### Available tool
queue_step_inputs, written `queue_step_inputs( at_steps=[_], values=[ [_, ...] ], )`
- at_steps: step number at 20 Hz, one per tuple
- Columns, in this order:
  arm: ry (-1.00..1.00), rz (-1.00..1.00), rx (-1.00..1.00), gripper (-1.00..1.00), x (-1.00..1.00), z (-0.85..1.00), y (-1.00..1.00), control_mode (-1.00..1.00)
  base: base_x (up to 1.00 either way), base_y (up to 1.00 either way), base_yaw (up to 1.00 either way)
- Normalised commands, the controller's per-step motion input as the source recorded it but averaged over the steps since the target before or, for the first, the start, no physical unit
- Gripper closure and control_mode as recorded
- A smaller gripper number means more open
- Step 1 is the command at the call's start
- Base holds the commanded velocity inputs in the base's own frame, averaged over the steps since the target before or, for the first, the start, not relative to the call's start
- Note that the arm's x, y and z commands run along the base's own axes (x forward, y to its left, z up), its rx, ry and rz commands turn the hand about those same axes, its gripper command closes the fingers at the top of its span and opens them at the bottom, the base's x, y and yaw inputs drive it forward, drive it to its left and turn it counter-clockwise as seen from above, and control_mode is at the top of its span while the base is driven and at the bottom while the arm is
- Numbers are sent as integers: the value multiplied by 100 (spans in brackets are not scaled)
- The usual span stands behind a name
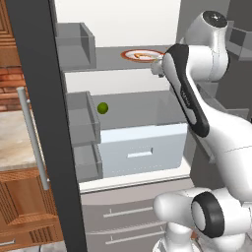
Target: Retrieve the shrimp from the fridge and place it on the cutting board.
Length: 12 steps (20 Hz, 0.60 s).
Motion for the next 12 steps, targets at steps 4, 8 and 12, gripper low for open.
queue_step_inputs(
  at_steps=[4,8,12],
  values=[
    [-14,0,0,-100,51,39,0,-100,0,0,0],
    [-13,0,0,-100,76,17,2,-100,0,0,0],
    [-14,-1,0,-100,85,8,12,-100,0,0,0]
  ],
)
